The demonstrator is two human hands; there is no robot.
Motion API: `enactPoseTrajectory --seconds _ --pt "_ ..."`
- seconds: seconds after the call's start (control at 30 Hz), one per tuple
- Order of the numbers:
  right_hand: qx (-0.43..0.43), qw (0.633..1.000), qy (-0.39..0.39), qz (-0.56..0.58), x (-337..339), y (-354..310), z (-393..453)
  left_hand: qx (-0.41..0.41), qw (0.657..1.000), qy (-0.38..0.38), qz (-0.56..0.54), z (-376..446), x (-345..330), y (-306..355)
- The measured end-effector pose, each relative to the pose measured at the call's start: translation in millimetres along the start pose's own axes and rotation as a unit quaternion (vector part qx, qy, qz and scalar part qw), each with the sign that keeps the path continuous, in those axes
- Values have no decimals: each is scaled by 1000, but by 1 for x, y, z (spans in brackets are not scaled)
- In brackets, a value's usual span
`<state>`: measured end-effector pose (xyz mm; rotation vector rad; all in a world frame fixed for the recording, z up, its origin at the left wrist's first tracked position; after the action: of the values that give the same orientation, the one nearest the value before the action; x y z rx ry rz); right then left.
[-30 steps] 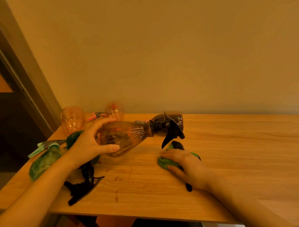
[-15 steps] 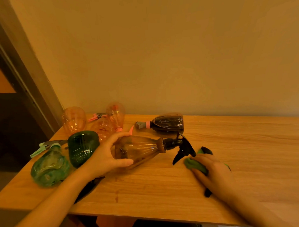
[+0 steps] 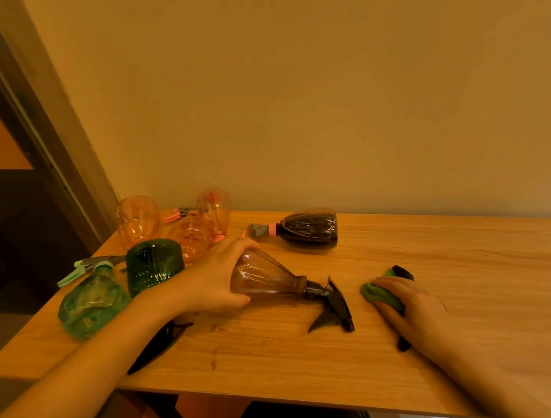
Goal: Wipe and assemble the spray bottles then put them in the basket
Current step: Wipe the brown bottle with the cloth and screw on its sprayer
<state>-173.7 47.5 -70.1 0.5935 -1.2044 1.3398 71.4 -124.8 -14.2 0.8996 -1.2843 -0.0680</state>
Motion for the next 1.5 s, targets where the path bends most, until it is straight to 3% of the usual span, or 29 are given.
enactPoseTrajectory --seconds 0.23,0.37,0.57,0.73,0.9,1.07,1.23,1.5 --pt "-4 1000 -4 5 -2 4 0 12 985 -55 163 14 -1 25" --pt "-6 1000 -2 13 -2 3 0 -50 980 -37 189 32 -5 61" --pt "-2 1000 -10 13 -3 4 0 -99 931 -149 317 62 -67 82" --pt "7 1000 -7 14 -4 3 0 -106 926 -148 330 69 -80 82" --pt "8 1000 -1 14 -3 3 0 -99 961 -105 237 65 -61 80" --pt "19 999 3 31 1 -1 -1 -64 998 -8 10 64 -23 71" --pt "15 1000 5 15 1 -3 -1 -25 960 107 -256 59 7 55" --pt "13 1000 7 11 1 -3 0 1 908 176 -381 40 17 38"
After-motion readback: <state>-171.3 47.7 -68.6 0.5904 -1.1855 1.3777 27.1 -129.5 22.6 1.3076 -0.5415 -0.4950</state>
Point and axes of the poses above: each hand's wrist, its own z-axis towards the middle knuckle, its own x-axis out of the back of the hand, y = z × x, the point moved 9 cm from there along z, towards the middle knuckle, and after that the axes turned 12 degrees about -z, right-handed, at the moved point
